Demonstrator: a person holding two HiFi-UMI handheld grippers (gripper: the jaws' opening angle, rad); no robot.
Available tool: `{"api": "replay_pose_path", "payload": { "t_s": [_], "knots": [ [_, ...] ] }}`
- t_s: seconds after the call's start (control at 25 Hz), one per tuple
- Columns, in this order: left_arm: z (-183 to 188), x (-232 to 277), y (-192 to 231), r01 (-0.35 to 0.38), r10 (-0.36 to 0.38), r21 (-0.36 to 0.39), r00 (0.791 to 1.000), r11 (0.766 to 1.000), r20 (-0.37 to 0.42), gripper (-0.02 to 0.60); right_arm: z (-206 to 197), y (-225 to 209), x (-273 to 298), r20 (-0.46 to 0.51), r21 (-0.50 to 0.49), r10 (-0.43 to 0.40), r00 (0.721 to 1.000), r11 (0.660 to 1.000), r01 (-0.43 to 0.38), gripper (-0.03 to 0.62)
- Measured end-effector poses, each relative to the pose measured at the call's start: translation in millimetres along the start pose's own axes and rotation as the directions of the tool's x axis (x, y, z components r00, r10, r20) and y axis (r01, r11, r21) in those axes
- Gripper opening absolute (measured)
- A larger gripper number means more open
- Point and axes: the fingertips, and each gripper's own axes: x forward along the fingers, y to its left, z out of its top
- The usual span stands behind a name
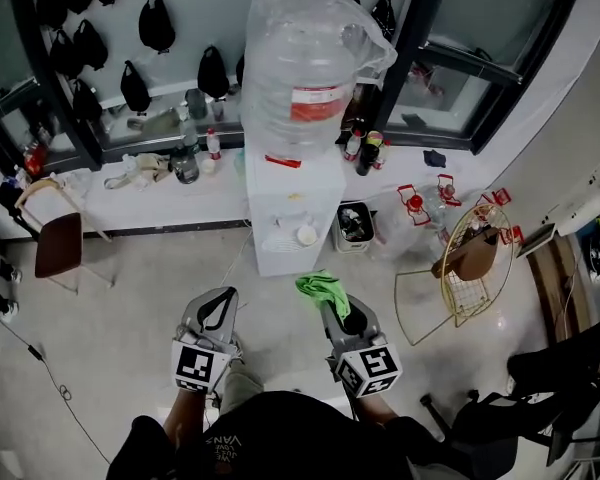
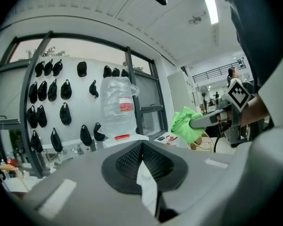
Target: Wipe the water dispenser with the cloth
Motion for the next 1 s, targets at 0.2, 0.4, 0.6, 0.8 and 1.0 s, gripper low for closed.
{"api": "replay_pose_path", "payload": {
  "t_s": [0.2, 0.4, 0.6, 0.8, 1.0],
  "knots": [
    [4, -25, -22, -0.014, 0.014, -0.005, 1.000, 1.000, 0.002, 0.002, 9, 6, -24, 0.027, -0.009, 0.019, 0.999, 1.000, -0.019, 0.097],
    [8, -44, -35, -0.025, 0.025, 0.002, 1.000, 1.000, 0.015, 0.002, 6, 12, -44, 0.029, -0.011, 0.040, 0.999, 0.999, -0.039, 0.095],
    [8, -53, -44, -0.028, 0.028, 0.014, 0.999, 0.999, 0.018, 0.002, 1, 15, -55, 0.020, -0.021, 0.051, 0.999, 0.999, -0.050, 0.094],
    [5, -55, -47, -0.026, 0.024, 0.032, 0.998, 0.999, 0.065, 0.002, 1, 17, -58, 0.018, -0.026, 0.056, 0.998, 0.998, -0.055, 0.094],
    [13, -59, -55, -0.012, 0.011, 0.007, 0.999, 1.000, 0.041, 0.002, 3, 20, -61, 0.010, -0.031, 0.058, 0.998, 0.998, -0.058, 0.094]
  ]
}}
